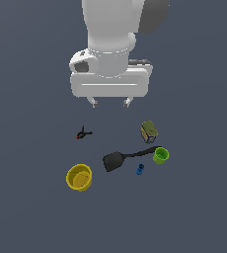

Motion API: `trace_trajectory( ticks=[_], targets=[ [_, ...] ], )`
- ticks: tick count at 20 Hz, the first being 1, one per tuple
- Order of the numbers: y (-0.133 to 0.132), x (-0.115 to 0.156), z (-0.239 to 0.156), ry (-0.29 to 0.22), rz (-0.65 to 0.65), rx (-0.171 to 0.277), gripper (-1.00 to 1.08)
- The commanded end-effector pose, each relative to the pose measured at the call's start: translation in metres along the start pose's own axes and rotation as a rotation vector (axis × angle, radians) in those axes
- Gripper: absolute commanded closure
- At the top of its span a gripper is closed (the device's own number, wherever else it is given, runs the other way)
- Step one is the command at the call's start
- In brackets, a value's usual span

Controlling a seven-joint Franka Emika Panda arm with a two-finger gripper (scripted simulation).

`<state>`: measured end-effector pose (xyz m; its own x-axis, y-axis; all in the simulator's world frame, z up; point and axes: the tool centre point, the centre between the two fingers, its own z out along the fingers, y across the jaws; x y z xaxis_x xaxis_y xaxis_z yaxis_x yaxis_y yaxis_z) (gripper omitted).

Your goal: Pick up a designated object from a clutter of objects.

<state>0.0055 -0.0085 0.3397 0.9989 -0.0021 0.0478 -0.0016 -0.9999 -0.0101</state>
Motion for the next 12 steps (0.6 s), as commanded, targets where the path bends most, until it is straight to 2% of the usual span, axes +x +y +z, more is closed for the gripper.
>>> trace_trajectory(
  ticks=[1, 12],
  targets=[
    [0.0000, 0.0000, 0.0000, 0.000, 0.000, 0.000, -0.92],
    [0.0006, 0.0016, 0.0013, 0.015, 0.022, 0.020, -0.92]
  ],
)
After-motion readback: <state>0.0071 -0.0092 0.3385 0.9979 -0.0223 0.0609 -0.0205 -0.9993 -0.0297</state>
